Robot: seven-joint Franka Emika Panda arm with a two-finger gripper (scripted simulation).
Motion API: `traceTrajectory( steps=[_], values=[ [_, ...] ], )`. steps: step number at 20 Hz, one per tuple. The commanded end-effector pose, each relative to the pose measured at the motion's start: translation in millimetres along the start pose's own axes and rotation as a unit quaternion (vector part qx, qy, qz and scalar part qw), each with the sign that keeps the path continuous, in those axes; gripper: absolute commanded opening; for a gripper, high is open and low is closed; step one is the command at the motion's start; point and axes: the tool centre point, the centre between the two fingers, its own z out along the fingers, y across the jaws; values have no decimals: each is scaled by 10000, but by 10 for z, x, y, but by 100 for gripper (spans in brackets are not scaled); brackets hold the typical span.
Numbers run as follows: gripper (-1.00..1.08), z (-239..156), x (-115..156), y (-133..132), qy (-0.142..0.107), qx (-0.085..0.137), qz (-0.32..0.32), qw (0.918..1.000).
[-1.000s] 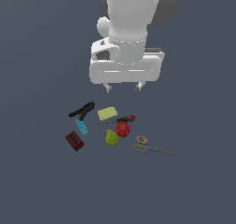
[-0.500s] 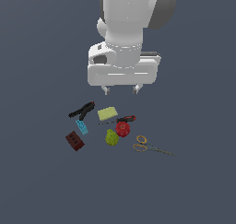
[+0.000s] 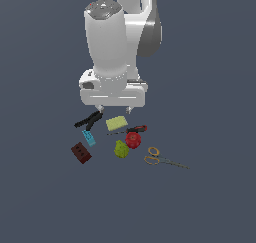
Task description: Pick up a designated object from a clutter of objects.
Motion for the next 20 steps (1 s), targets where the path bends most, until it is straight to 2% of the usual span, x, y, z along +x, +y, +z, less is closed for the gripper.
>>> traceTrajectory(
  steps=[1,5,11,20],
  values=[
    [100,245,-84,225,-31,25,295,9996],
    [100,665,-293,622,-80,47,839,9964],
    [100,1193,-701,1142,-145,19,1606,9869],
    [100,1601,-1169,1556,-204,-66,2288,9732]
  ],
)
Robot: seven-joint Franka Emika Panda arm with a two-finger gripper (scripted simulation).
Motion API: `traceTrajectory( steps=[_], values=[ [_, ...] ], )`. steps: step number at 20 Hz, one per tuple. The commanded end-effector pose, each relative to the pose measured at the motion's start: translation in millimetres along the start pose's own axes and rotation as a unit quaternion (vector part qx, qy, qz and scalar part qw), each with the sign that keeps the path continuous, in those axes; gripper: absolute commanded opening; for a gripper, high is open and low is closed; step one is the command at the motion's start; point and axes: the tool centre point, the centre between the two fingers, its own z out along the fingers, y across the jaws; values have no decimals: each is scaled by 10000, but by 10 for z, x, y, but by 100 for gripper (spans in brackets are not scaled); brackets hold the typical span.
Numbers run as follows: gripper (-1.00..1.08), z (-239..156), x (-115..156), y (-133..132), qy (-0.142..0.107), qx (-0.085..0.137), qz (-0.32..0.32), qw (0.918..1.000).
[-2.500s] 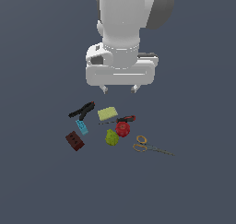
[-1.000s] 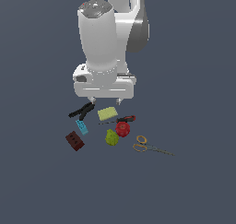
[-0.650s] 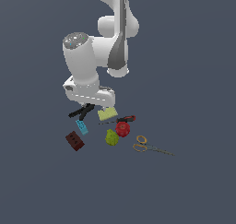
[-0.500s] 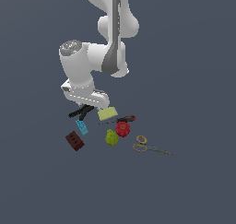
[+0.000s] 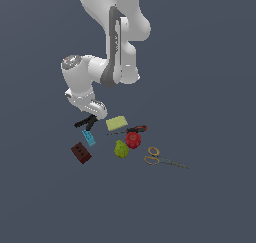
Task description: Pick up a designated object from a clutter of objects.
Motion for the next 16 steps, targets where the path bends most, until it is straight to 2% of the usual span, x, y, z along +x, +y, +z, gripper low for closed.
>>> traceTrajectory(
  steps=[1,16],
  values=[
    [100,72,-49,101,-2,-19,127,9999],
    [100,304,-92,171,-10,-36,211,9998]
  ],
)
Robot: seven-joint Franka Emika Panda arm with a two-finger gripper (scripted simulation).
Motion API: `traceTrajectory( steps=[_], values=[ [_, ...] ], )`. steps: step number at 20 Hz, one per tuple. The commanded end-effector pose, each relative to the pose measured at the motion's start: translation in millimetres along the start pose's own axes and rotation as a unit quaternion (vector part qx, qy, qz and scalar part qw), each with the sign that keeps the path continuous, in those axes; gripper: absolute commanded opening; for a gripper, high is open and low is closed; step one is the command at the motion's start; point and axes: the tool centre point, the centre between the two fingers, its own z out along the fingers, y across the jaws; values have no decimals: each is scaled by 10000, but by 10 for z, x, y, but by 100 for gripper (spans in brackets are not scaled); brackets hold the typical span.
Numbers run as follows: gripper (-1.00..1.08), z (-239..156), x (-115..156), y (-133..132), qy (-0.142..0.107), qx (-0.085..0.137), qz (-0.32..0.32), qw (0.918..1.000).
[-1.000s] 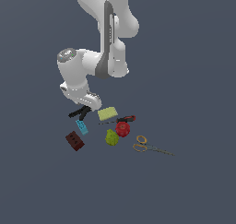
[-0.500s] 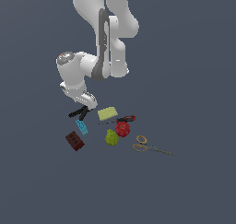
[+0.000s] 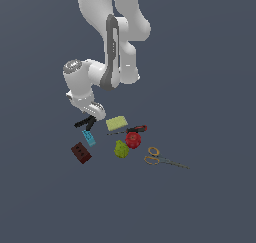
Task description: Pick up a designated object from a clutter of objects.
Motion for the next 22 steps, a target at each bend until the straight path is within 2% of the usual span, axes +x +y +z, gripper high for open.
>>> traceTrajectory(
  steps=[1,8,15,16,22],
  values=[
    [100,98,-5,3,-2,-2,4,10000],
    [100,345,-10,9,-2,0,14,10000],
    [100,375,-1,10,-2,0,14,10000],
    [-100,375,-1,10,-2,0,14,10000],
    [-100,375,-1,10,-2,0,14,10000]
  ],
)
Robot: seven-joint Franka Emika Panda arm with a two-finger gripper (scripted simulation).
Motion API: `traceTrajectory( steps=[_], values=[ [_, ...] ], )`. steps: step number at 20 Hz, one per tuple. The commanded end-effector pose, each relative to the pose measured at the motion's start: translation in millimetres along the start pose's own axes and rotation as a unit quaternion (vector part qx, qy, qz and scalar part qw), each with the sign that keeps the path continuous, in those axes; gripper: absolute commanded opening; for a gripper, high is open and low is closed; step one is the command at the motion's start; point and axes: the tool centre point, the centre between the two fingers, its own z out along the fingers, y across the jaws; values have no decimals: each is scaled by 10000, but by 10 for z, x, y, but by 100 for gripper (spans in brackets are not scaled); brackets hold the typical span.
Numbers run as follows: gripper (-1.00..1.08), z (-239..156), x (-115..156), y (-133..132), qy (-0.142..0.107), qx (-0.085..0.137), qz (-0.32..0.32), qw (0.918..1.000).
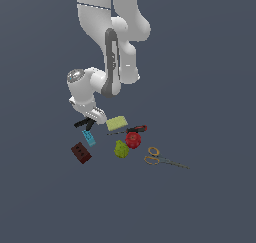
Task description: Pick up a designated object from a clutter of objects.
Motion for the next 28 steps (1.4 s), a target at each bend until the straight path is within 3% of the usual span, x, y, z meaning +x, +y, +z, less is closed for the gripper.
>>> traceTrajectory(
  steps=[1,15,28],
  values=[
    [-100,-3,4,2,4,0,2,10000],
    [-100,-246,127,-85,1,-3,1,10000],
    [-100,-1152,603,-386,4,-24,10,10000]
  ],
)
